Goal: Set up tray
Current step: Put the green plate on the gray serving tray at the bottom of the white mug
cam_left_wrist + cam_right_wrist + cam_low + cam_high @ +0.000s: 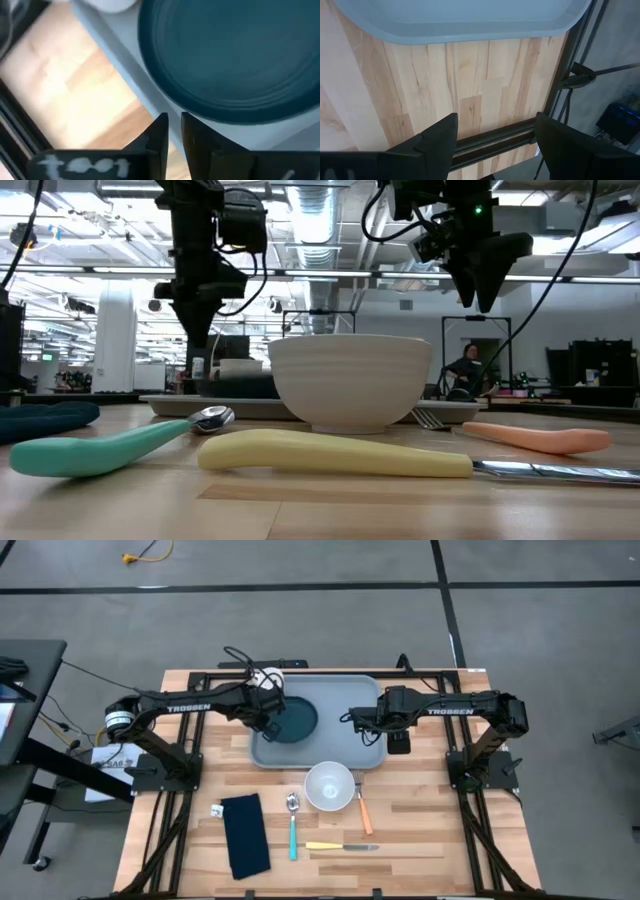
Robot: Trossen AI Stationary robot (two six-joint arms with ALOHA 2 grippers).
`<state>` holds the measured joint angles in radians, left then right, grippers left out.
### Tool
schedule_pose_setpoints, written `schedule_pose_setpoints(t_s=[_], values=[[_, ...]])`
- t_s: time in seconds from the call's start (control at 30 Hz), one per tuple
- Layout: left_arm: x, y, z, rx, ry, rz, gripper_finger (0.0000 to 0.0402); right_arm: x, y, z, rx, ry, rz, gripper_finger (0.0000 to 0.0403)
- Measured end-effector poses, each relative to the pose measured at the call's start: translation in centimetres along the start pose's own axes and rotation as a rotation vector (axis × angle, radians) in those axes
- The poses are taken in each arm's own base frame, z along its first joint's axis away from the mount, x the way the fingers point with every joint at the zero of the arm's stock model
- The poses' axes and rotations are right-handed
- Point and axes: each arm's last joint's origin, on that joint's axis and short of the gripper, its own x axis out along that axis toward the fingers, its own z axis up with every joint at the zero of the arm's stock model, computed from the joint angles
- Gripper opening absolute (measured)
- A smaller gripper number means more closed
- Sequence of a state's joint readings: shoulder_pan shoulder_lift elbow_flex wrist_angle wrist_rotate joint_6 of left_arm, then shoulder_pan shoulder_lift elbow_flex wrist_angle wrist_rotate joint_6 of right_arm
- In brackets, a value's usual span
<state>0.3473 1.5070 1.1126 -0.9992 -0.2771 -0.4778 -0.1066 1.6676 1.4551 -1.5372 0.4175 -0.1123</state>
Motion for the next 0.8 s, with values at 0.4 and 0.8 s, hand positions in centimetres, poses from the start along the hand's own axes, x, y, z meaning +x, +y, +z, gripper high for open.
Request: schedule_pose_setpoints(t_s=[0.4,0.8], values=[[5.4,-2.5,1.2,0.217,0.087,0.011,0.0006,0.0,0.1,0.0,0.0,-0.002,0.017,0.0254],[7.7,-3.3,1.8,0.304,0.086,0.022,0.0004,0.0,0.2,0.0,0.0,-0.007,0.057,0.0254]])
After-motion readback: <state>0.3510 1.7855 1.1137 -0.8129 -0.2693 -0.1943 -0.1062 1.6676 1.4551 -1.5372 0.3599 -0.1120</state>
